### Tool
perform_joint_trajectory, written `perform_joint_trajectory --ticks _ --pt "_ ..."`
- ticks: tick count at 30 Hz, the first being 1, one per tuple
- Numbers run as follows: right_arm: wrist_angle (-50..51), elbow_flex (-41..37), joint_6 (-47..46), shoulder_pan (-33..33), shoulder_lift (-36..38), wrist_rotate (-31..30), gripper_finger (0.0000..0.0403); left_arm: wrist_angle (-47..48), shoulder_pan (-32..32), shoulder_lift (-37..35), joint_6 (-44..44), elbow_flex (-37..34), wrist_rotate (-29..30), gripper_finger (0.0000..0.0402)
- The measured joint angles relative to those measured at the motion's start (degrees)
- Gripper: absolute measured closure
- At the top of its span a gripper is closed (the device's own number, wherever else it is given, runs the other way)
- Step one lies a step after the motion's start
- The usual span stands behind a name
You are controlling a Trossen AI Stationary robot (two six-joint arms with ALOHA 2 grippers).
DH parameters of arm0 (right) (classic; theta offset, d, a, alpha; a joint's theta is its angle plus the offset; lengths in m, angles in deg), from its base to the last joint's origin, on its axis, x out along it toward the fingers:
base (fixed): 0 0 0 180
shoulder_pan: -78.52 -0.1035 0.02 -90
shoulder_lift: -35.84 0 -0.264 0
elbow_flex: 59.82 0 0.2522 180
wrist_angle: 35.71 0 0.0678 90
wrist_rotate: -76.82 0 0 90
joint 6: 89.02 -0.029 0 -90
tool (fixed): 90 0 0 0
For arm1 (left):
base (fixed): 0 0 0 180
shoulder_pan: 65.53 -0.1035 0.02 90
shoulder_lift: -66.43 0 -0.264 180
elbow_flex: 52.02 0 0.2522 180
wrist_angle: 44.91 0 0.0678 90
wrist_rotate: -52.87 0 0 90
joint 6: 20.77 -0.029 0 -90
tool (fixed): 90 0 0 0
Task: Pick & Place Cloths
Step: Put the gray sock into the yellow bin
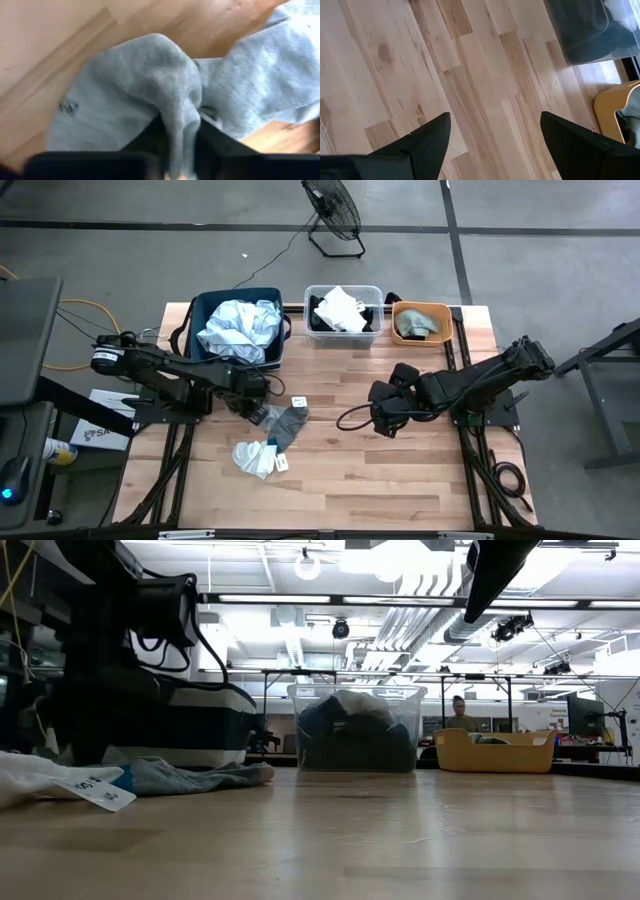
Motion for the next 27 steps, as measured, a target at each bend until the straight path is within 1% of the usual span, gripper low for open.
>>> perform_joint_trajectory --ticks 1,2,3,5,8,10,15,21,27 --pt "0.0 0.0 -0.03 0.0 0.0 0.0 0.0102 -0.3 0.0 0.02 -0.19 -0.02 -0.52 0.0367" --pt "-0.02 0.0 -0.25 0.0 0.0 0.02 0.0102 -0.54 0.0 0.03 -0.49 -0.04 -0.96 0.0383" --pt "-0.02 0.0 -0.46 0.0 0.0 0.04 0.0102 -0.75 0.0 -0.12 -0.87 -0.01 -1.32 0.0388" --pt "-0.2 0.0 -0.5 0.0 0.0 0.15 0.0102 -0.34 -0.02 -0.39 -1.94 0.71 -2.06 0.0387" --pt "-1.04 0.0 -0.48 0.0 0.0 0.2 0.0102 0.76 0.0 -0.13 -4.59 3.75 -3.54 0.0392" --pt "-2.05 0.0 -0.21 0.0 0.0 0.22 0.0102 0.74 0.04 -0.2 -7.01 7.11 -4.37 0.0395" --pt "-6.82 0.0 2.83 0.0 0.0 0.27 0.0102 1.86 0.0 -0.26 -15.92 17.16 -3.95 0.0395" --pt "-16.49 0.02 10.26 0.04 0.0 0.28 0.0102 5.9 0.0 -0.33 -24.08 29.78 0.14 0.0397" --pt "-28.5 0.02 17.0 1.93 0.0 -0.09 0.0102 6.02 0.0 -0.35 -27.09 37.92 3.25 0.0398"
